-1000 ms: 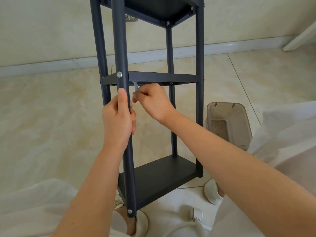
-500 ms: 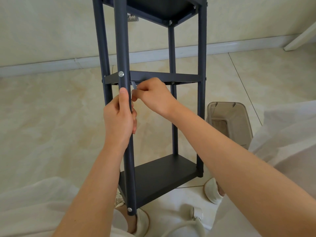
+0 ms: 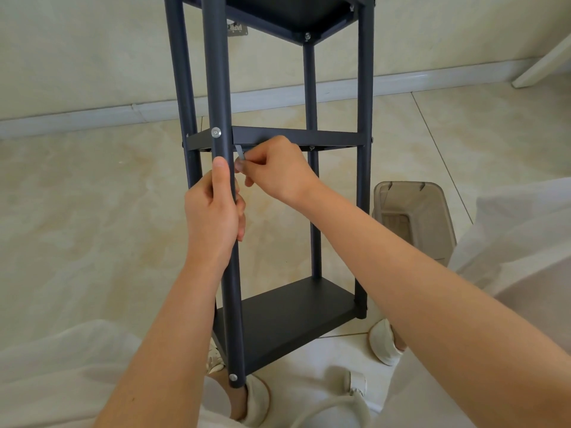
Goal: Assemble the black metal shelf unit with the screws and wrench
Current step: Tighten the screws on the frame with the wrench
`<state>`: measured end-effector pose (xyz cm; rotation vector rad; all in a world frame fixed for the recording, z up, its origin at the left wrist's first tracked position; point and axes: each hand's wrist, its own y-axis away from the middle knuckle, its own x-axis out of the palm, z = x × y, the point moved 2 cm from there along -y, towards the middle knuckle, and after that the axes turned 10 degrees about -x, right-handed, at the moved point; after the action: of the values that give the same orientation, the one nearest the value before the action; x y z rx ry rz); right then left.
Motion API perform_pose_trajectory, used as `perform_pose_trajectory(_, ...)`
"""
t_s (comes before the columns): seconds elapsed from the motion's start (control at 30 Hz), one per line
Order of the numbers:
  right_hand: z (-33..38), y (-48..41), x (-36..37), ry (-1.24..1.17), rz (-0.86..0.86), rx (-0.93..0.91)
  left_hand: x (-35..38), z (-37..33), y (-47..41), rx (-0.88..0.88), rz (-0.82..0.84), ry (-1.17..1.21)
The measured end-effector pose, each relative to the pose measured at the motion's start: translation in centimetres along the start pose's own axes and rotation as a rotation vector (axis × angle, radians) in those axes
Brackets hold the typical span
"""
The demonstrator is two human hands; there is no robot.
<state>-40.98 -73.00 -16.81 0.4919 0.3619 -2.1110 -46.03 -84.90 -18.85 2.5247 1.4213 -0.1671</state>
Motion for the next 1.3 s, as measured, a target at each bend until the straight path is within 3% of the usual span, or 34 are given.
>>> perform_pose_trajectory(0.27,-0.4,-0.3,1.5,-0.046,-0.087,0.011,-0.7,0.0,-0.3,-0.020,0.002,-0.002)
perform_pose_trajectory(0.53,-1.3,0.2,4.1,-0.166,-0.303,-0.082,-0.8,-0.2,-0.2,-0.010,0.018,0.003)
perform_pose_trajectory(0.8,-1.9,-0.3,5.3,-0.262,-0.401,-0.136,-0.9,0.2,-0.5,-0.012,0.018,-0.007)
perform_pose_trajectory(1.13,-2.9,0.2,4.3,-0.198,-0.333,-0.121,-0.6,0.2,-0.5,0.010,0.041,-0.022)
perform_pose_trajectory(1.3,-4.9,2.5,1.3,-0.161,-0.233,0.049,-0.4,0.3,-0.6,0.025,0.034,-0.028)
